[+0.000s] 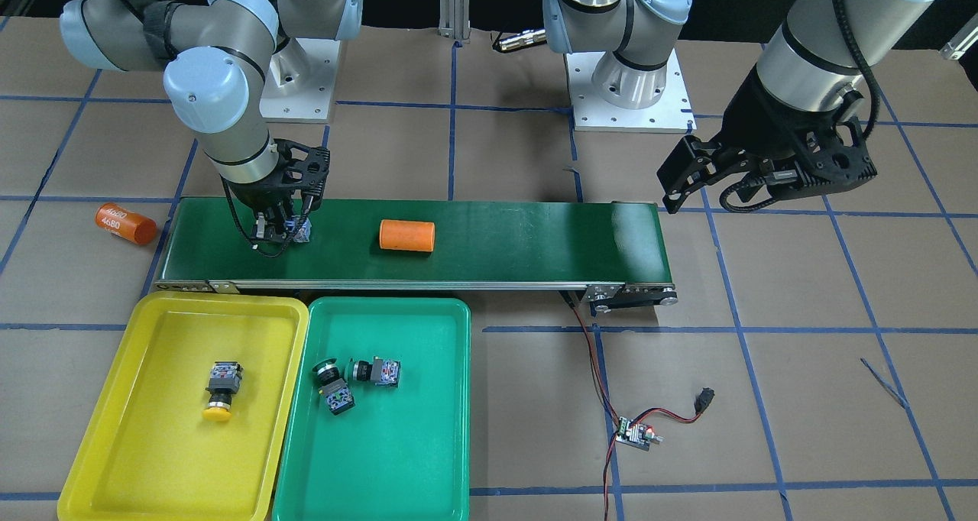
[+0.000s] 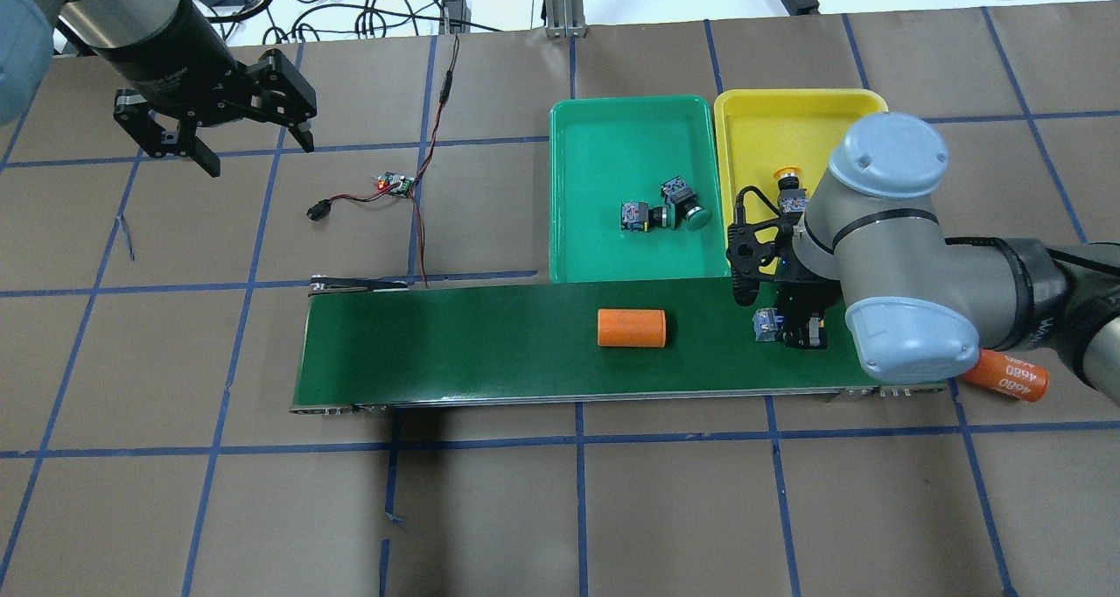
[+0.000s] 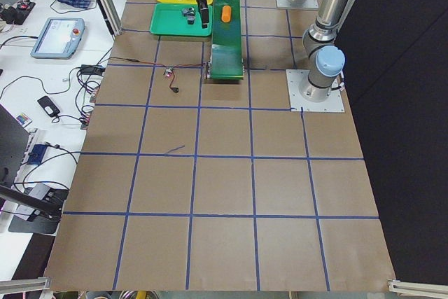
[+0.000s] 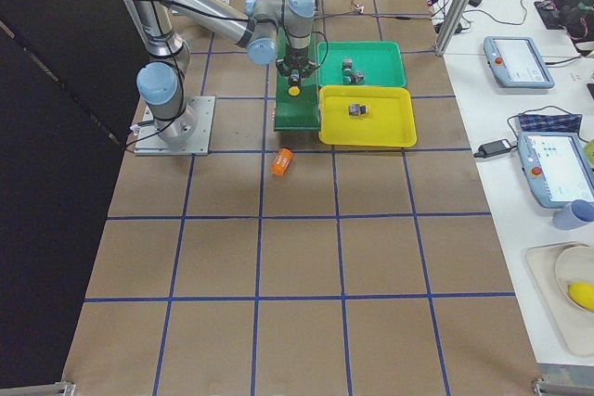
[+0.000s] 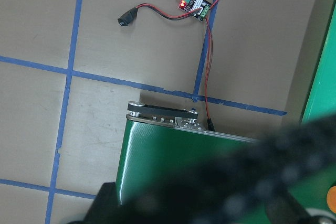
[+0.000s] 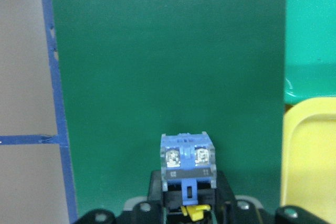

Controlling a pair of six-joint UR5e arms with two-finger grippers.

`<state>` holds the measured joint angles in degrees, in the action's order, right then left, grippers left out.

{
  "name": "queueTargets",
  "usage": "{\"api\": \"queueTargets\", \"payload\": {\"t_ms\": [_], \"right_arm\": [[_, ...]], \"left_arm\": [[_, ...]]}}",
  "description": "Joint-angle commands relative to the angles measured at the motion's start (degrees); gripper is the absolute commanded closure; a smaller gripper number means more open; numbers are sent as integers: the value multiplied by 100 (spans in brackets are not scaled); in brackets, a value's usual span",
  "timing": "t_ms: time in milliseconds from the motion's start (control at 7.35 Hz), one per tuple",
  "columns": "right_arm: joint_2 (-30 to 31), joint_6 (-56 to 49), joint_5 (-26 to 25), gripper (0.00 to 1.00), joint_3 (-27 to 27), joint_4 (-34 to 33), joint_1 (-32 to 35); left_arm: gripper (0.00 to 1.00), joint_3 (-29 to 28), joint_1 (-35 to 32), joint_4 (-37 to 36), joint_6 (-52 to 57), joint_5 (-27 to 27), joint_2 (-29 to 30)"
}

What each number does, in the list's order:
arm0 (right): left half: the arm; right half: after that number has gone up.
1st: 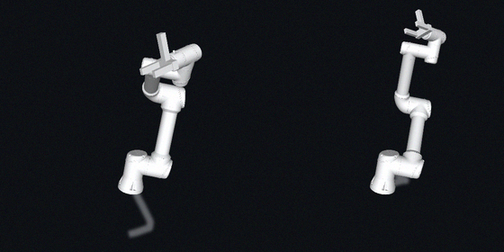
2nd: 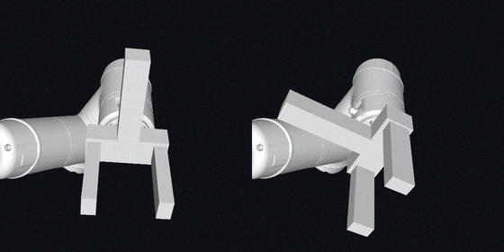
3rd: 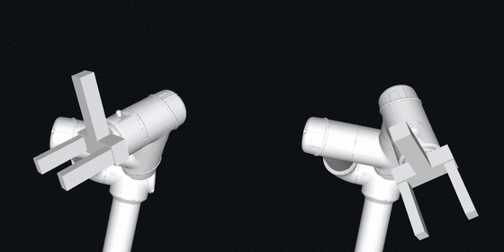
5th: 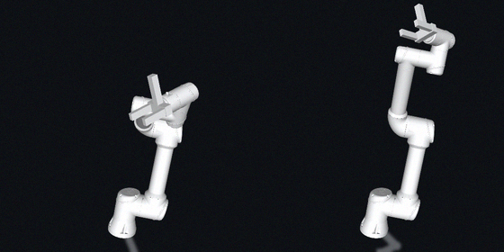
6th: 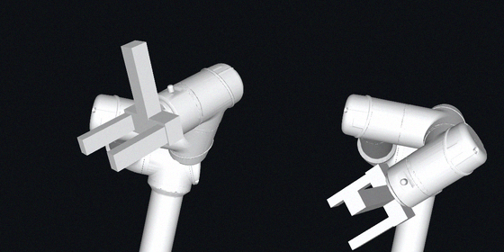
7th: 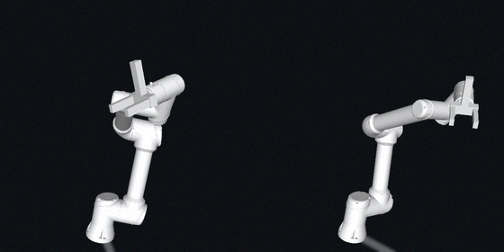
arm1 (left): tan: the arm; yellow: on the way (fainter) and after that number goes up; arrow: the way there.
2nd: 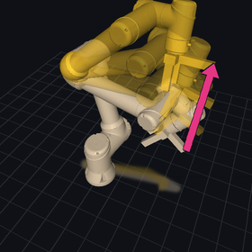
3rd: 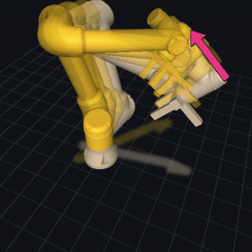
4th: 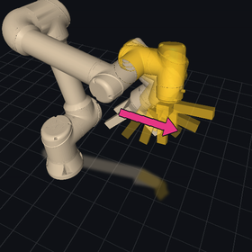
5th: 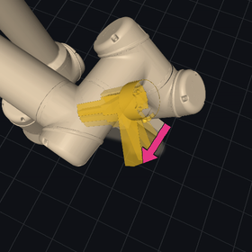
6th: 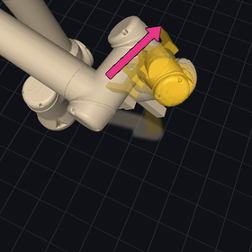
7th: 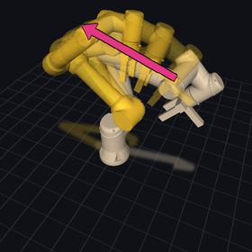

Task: Sort buttons by color to trays
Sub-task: 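Carry the yellow button into the yellow tray and release with right gripper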

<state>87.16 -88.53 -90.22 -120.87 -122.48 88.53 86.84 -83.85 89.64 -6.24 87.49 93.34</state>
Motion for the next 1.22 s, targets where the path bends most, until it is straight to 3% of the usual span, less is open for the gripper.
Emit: {"api": "queueTargets", "payload": {"t_ms": [0,408,544,680,816,1088], "right_arm": [[-442,72,13,74,876,-12,-11],[-2373,46,-4,69,3168,75,-81],[-2814,72,4,51,3488,102,-64],[-2932,72,13,15,3456,102,-73],[-2907,81,283,0,3439,328,-73],[-2793,81,251,0,3499,584,-81]], "left_arm": [[0,0,0,1,0,5,0],[0,9,0,1,9,5,-8],[0,0,0,-8,0,5,-8],[0,9,0,-8,9,13,-8],[0,9,0,-8,9,5,-8],[0,9,0,-8,9,5,-8]]}}
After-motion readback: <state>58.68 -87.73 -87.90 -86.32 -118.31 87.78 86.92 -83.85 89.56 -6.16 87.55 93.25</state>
